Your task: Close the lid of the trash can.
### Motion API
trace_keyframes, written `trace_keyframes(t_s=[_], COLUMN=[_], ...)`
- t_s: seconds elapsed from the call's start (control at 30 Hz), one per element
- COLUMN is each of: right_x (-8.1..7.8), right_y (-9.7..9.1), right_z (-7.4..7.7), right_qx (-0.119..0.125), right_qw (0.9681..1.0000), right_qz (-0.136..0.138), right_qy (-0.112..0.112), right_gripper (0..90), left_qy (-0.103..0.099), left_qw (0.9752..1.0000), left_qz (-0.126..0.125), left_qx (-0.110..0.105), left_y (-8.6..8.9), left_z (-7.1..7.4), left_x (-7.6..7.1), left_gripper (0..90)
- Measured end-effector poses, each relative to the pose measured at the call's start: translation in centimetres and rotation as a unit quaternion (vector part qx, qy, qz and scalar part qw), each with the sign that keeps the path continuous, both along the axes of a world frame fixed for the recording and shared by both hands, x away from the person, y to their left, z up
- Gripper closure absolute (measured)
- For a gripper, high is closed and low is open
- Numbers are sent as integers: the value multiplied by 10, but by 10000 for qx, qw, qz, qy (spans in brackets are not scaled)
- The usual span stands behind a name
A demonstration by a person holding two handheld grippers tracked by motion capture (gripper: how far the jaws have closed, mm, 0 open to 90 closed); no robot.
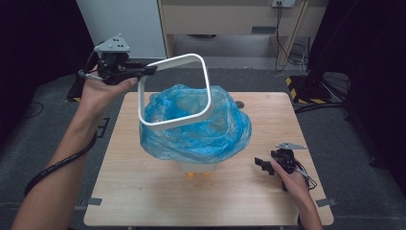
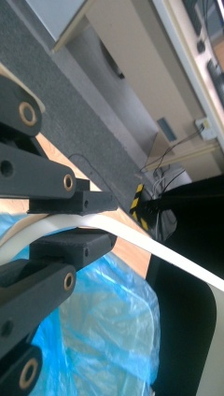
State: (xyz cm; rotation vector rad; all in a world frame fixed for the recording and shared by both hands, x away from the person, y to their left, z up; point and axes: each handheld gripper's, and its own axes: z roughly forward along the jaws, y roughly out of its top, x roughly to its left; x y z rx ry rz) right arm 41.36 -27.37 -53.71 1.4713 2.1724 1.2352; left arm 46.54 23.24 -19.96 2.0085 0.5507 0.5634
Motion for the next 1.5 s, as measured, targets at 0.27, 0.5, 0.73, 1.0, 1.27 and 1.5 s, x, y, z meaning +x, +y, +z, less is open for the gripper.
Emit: trace_keyframes(t_s=[0.27, 0.5, 0.73, 1.0, 1.27, 1.5], right_x=[0, 0, 0, 0, 0, 0], right_y=[0, 0, 0, 0, 0, 0], right_z=[0, 0, 0, 0, 0, 0], right_qx=[15, 23, 27, 8, 2, -23], right_qw=[10000, 10000, 10000, 10000, 10000, 10000], right_qz=[-1, -6, -3, -3, 0, -4], right_qy=[8, 12, 12, 2, 2, -11], right_gripper=[78, 78, 78, 78, 78, 78], left_qy=[219, 327, 515, 661, 830, 948], left_qw=[9991, 9982, 9958, 9936, 9905, 9893], left_qz=[-254, -350, -392, -407, -372, -341], left_qx=[249, 371, 643, 821, 1028, 1058], left_y=[-26, -37, -50, -56, -63, -63], left_z=[2, 1, -12, -18, -20, -24], left_x=[5, 6, 11, 12, 15, 20], left_gripper=[804, 804, 804, 804, 804, 802])
